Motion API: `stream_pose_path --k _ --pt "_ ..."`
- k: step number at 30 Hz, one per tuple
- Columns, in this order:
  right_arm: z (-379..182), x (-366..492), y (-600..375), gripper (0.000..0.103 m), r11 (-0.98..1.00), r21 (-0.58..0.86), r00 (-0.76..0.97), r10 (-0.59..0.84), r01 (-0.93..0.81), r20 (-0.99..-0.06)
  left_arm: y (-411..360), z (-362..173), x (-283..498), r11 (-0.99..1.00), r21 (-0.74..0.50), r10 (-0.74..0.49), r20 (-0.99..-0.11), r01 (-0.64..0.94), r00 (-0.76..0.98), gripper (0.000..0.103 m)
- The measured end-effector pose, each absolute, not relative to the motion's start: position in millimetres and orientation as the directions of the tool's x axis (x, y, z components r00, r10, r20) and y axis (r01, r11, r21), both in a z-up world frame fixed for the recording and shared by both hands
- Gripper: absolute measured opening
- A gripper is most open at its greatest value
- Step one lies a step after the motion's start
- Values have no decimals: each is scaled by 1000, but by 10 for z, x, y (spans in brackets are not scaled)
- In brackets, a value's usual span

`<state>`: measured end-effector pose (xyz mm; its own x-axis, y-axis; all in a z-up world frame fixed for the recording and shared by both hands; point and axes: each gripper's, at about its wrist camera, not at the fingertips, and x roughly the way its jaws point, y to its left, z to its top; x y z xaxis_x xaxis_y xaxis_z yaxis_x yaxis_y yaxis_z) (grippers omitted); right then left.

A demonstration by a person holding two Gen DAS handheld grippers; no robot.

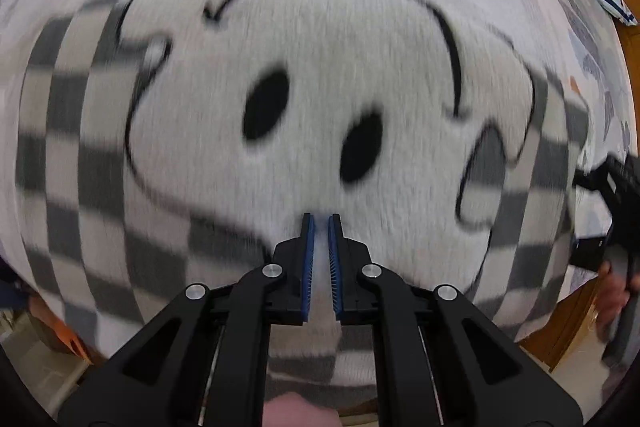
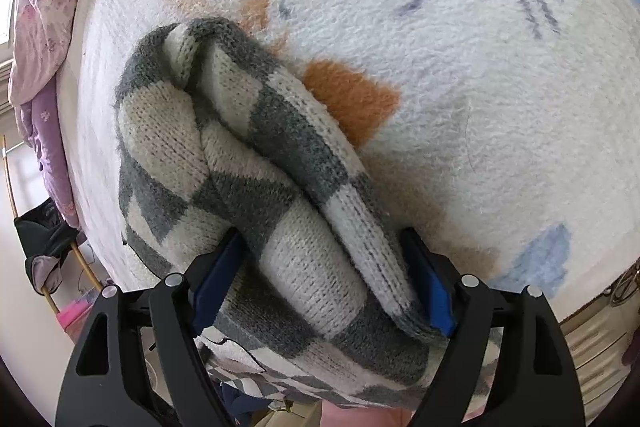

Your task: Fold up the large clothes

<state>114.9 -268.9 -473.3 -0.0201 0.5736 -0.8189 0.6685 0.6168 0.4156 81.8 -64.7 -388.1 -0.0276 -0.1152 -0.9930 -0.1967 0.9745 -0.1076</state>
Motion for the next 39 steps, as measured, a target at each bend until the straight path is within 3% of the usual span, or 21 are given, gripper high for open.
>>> stream_pose_path --k 3,6,10,14,18,22,26,29,39 --pt "-4749 1150 -2703 77 610 443 -3 589 657 -808 -718 -4196 362 966 -107 -153 -970 -234 -188 7" --pt "-4751 1148 -2693 77 607 449 10 588 656 -809 -818 -4215 -56 981 -85 -108 -986 -172 -128 7" --pt "-4737 1146 -2678 77 615 436 12 569 657 -822 -675 -4238 -287 945 -118 -178 -968 -306 -177 7" --pt "-4731 1149 -2631 77 614 432 16 564 660 -826 -688 -4011 -232 964 -115 -161 -970 -240 -182 1" --pt "-4709 1133 -2612 78 613 429 22 557 664 -830 -683 -3513 259 966 -175 -184 -982 -188 -30 2" --pt "-4697 1125 -2597 78 614 423 23 550 666 -835 -718 -3306 1184 983 -150 -138 -984 -107 116 2" --pt "-4677 1098 -2595 78 609 433 39 550 665 -834 -696 -3487 2056 993 -106 -95 -983 -58 158 2" --pt "-4663 1078 -2580 78 611 432 51 539 663 -841 -527 -3776 2348 988 -150 -145 -983 -38 113 1" --pt "-4644 988 -2592 81 601 437 57 545 669 -837 -801 -3654 932 988 -153 -150 -981 -12 126 1"
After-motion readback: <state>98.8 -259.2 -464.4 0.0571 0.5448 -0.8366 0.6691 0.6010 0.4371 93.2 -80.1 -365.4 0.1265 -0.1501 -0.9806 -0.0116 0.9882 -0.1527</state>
